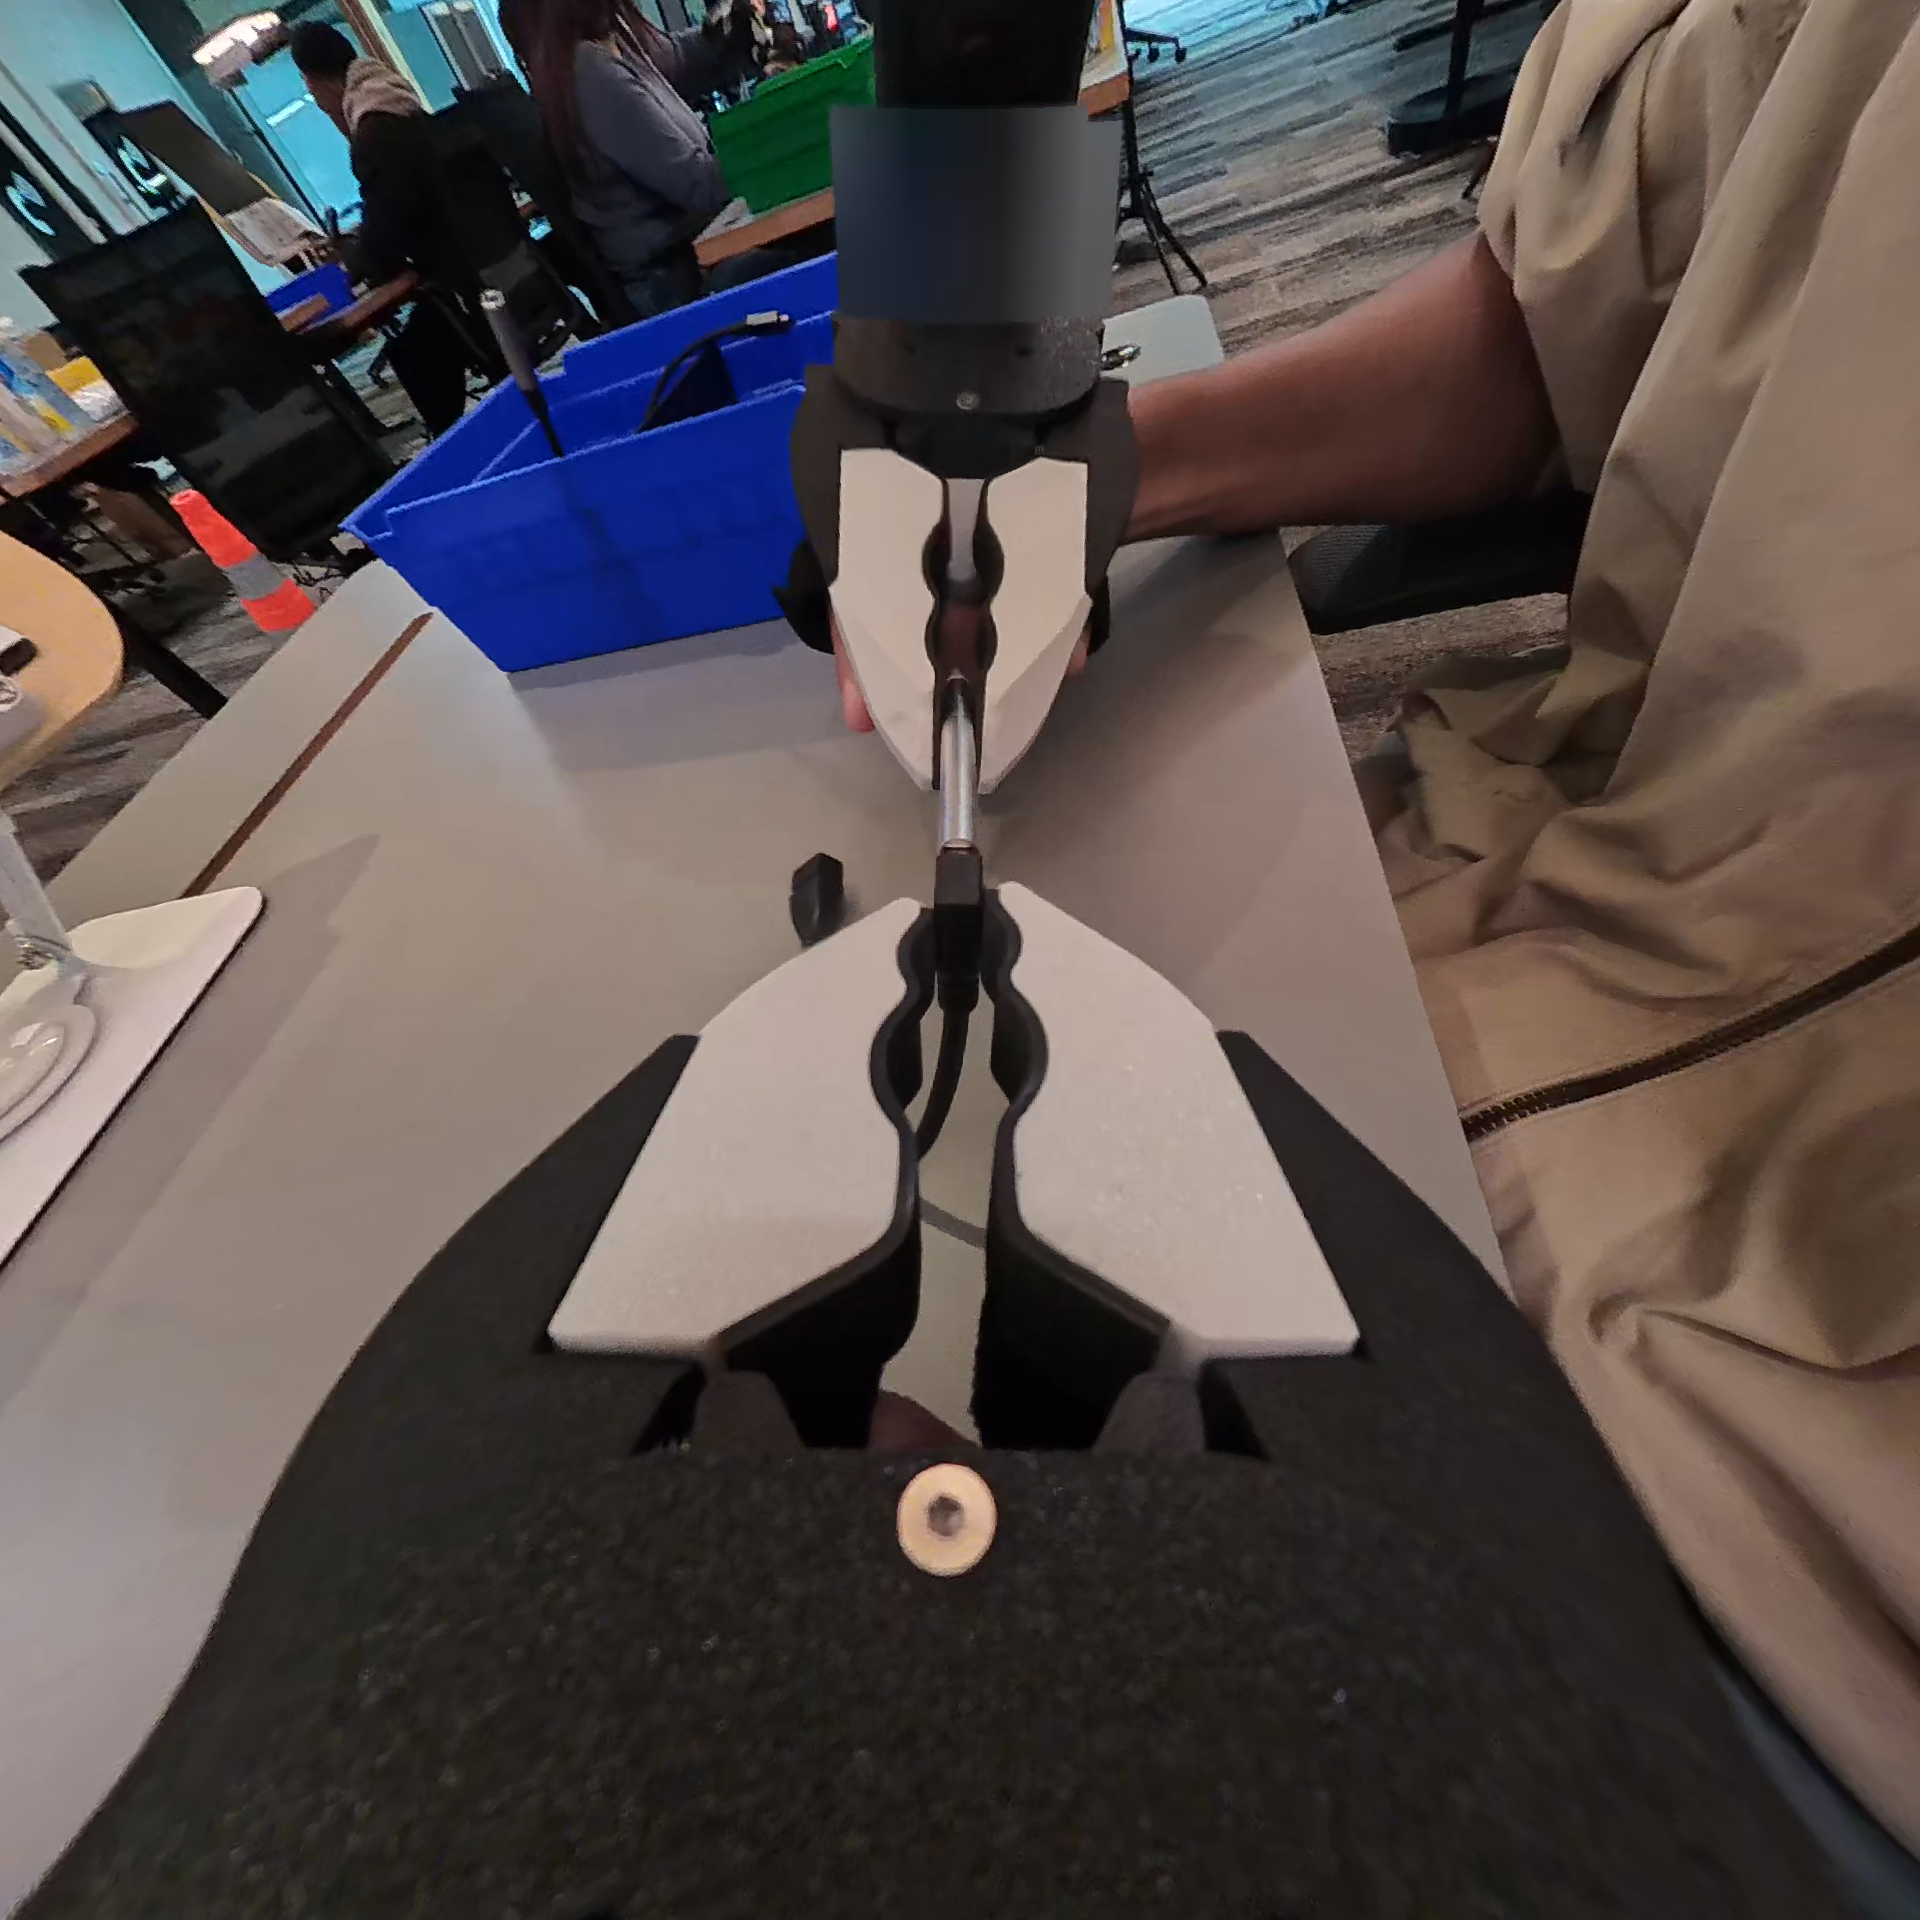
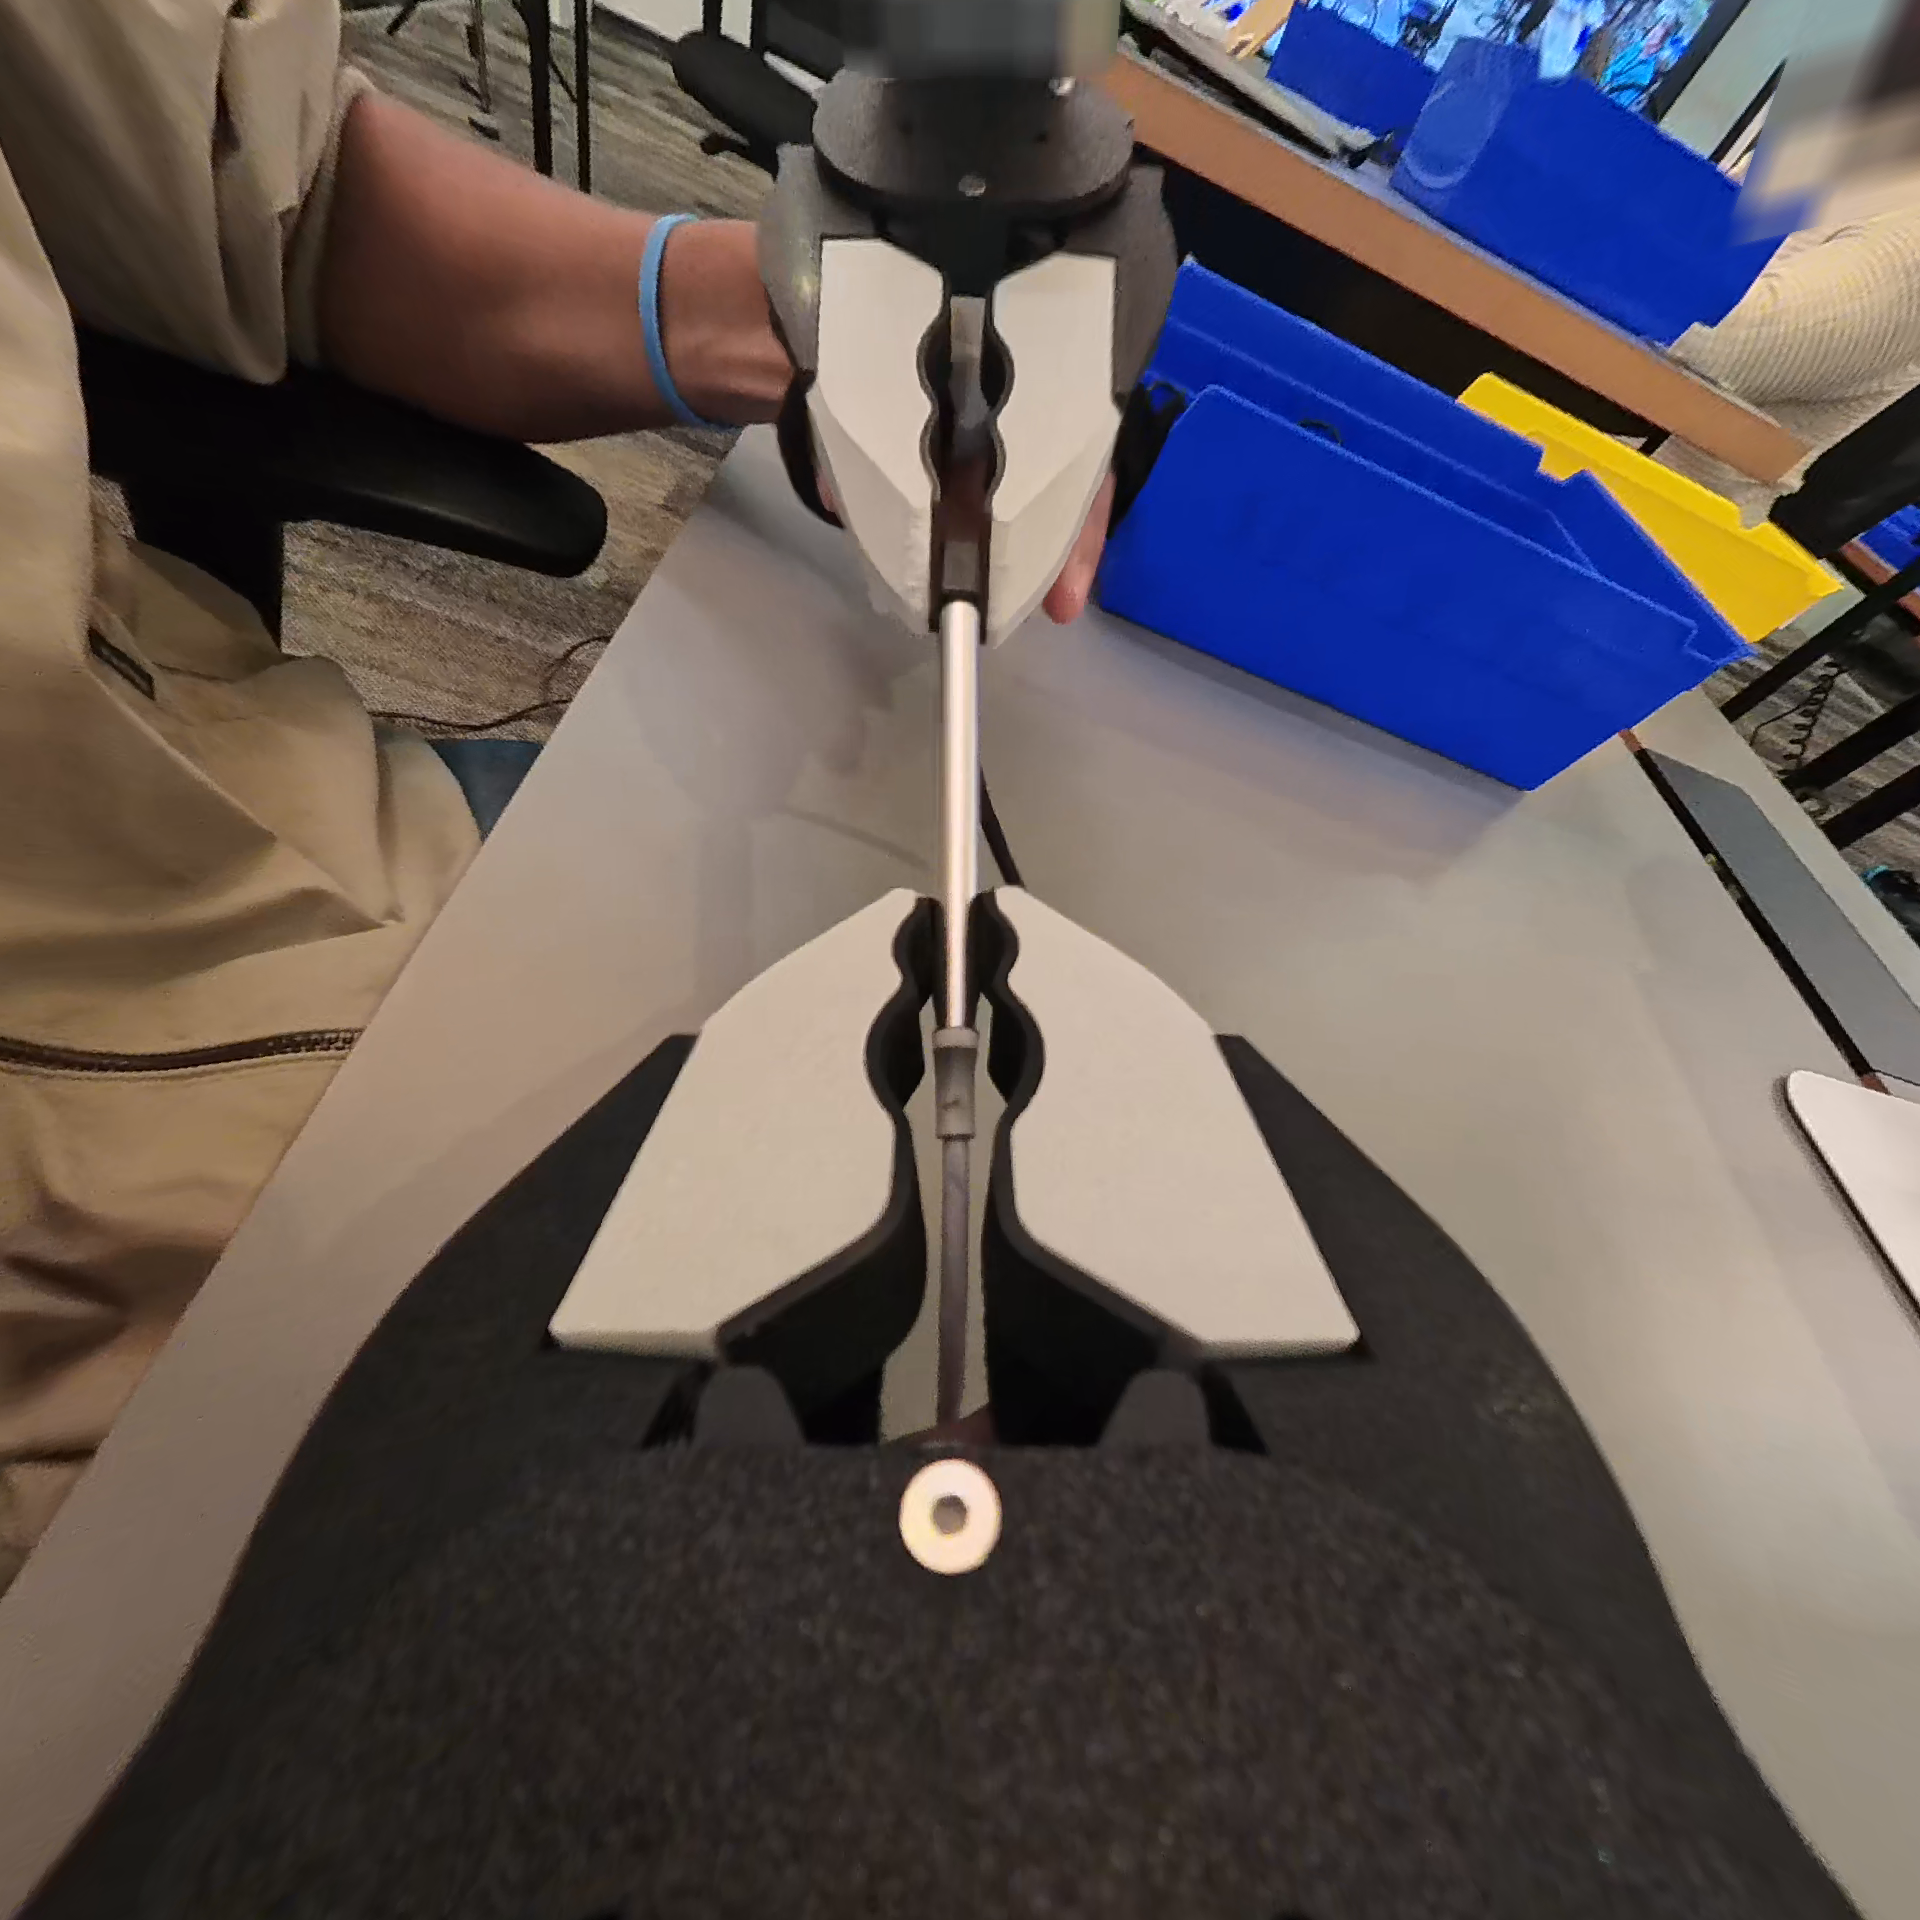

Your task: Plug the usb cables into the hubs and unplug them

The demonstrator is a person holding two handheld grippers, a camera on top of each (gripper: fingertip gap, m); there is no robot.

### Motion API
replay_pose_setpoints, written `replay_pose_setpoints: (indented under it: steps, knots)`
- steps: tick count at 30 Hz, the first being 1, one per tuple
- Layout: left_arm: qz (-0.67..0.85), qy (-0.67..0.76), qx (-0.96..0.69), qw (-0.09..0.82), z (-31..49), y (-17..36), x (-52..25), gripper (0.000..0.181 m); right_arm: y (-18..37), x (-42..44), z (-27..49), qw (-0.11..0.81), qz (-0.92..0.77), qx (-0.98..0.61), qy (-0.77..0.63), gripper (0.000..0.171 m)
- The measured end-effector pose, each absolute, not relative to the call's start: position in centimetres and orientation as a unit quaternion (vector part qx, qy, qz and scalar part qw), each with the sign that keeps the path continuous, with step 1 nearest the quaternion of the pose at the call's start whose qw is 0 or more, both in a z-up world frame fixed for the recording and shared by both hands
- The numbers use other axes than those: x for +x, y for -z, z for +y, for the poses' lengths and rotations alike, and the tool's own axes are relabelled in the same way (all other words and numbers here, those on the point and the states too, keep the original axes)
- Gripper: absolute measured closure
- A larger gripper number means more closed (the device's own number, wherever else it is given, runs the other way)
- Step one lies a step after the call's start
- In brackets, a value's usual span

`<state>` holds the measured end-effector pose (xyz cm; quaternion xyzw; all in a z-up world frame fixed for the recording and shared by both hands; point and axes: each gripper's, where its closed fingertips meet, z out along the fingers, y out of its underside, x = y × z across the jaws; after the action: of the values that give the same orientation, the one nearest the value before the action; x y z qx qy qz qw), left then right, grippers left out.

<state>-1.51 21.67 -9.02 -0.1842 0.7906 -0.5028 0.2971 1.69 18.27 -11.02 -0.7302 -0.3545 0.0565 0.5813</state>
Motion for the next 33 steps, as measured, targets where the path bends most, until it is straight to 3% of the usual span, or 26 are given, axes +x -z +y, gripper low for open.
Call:
replay_pose_setpoints:
  steps: [10, 18, 21, 23, 33]
  knots:
    - [0.754, 0.493, -0.209, 0.379, 22.4, 7.1, -0.5, 0.171, 9.5, 2.4, 18.8, 0.613, -0.303, -0.724, -0.091, 0.163]
    - [0.745, 0.498, -0.235, 0.378, 22.9, 6.1, -0.8, 0.151, 8.8, 2.8, 18.3, 0.611, -0.26, -0.729, -0.169, 0.163]
    - [0.748, 0.503, -0.234, 0.364, 22.3, 6.3, -0.9, 0.152, 9.2, 1.9, 18.4, 0.602, -0.274, -0.731, -0.166, 0.163]
    - [0.759, 0.493, -0.229, 0.359, 22.0, 6.9, -0.9, 0.17, 8.9, 1.5, 18.4, 0.607, -0.279, -0.725, -0.169, 0.163]
    - [0.768, 0.522, -0.226, 0.295, 21.1, 7.4, -1.5, 0.174, 9.9, 1.2, 18.1, 0.592, -0.306, -0.731, -0.149, 0.164]
